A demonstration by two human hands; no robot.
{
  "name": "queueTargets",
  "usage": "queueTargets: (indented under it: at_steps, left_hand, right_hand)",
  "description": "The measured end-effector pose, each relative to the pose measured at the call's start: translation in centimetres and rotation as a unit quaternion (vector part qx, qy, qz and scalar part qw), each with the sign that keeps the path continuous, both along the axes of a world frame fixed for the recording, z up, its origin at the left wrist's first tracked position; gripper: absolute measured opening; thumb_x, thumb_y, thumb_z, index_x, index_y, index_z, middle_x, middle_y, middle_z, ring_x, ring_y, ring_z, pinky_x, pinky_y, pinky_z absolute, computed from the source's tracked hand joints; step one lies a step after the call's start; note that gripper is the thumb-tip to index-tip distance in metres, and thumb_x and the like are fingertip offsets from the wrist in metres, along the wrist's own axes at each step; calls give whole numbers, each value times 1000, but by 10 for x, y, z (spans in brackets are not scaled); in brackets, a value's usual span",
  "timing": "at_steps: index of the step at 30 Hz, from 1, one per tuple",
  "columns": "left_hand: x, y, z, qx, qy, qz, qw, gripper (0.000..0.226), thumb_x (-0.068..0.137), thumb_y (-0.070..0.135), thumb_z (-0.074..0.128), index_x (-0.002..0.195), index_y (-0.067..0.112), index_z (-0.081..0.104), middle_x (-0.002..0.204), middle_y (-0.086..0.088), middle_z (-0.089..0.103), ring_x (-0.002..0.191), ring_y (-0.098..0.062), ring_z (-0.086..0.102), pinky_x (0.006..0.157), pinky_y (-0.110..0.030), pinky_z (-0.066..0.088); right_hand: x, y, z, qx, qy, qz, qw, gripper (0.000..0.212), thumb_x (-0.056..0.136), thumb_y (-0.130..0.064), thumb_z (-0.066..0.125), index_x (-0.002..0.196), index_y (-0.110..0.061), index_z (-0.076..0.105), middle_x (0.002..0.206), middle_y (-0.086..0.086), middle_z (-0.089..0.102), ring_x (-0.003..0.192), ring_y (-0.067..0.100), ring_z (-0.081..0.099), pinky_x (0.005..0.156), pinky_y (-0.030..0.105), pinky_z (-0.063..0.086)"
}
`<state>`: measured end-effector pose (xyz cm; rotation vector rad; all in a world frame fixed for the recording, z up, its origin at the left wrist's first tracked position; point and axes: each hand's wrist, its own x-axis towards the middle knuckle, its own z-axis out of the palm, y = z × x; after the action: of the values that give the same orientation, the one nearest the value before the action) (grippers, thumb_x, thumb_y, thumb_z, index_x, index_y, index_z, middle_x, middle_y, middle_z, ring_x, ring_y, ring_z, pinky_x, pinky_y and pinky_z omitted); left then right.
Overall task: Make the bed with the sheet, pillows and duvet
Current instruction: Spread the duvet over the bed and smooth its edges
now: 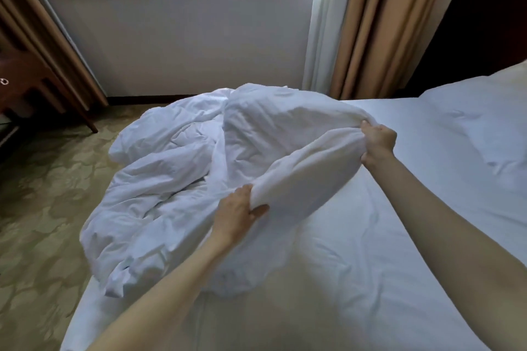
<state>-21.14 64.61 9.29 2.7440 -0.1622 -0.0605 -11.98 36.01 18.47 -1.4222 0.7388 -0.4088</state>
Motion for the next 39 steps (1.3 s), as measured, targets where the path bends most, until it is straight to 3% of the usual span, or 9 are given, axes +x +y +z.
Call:
queueTargets:
  at_steps: [3,7,10,13,18,23,30,34,39]
  left_hand:
    - [8,-25,-2,-50,43,28,997,31,99,42,40,103,13,50,103,-16,65,99,-36,59,74,-40,42]
    - [9,-69,9,-231,28,70,970,34,99,36,41,83,11,59,91,-18,68,92,-36,61,76,-41,44]
    - [20,-97,35,-355,35,103,929,35,101,26,44,89,2,66,95,-15,70,89,-25,62,80,-36,46]
    - [38,-130,71,-540,78,172,820,35,101,29,46,101,1,67,99,-14,68,96,-28,64,93,-43,51]
    - [59,-176,116,-594,106,194,774,39,102,32,43,123,3,58,102,-7,60,99,-24,59,89,-32,46]
    - [69,-184,111,-509,74,125,848,35,103,30,39,109,5,62,104,-10,64,107,-30,59,90,-31,45]
    - [30,-136,93,-355,-14,-50,934,53,95,44,50,134,16,29,117,-3,55,106,-18,54,90,-33,40]
    - [18,-80,59,-117,-64,-140,981,76,77,61,58,135,20,32,133,2,52,118,-20,50,97,-41,37]
    - [17,-46,46,-110,-26,-38,993,32,92,42,53,117,22,50,107,-8,67,100,-31,61,81,-41,48]
  right_hand:
    - [-13,-25,-11,33,22,13,999,32,90,-16,63,64,-11,45,70,0,44,75,21,47,67,29,41]
    - [-32,-49,-20,111,17,98,989,18,92,-22,63,89,-4,62,93,8,64,88,24,61,76,32,53]
    - [-46,-59,-20,228,51,196,952,41,89,-47,62,113,-15,66,111,5,69,96,22,66,74,35,56]
    - [-63,-53,-38,267,120,331,897,76,66,-83,56,120,-30,64,117,3,68,111,31,60,86,54,51]
    - [-84,-32,-44,415,10,372,830,71,83,-70,50,134,-22,56,135,9,58,128,29,51,111,51,34]
    - [-67,-24,-30,213,-40,265,940,30,96,-6,49,123,-1,60,122,19,64,115,31,61,92,40,53]
    - [-34,-8,2,51,-108,197,973,31,97,-5,35,107,-7,64,103,8,68,95,18,64,78,31,56]
    - [-11,-22,32,39,-110,175,978,30,95,-7,35,87,-12,63,89,3,64,84,15,59,71,29,52]
    - [-2,-22,59,42,-129,164,977,32,94,-10,39,69,-16,57,69,-5,58,66,11,55,59,24,48]
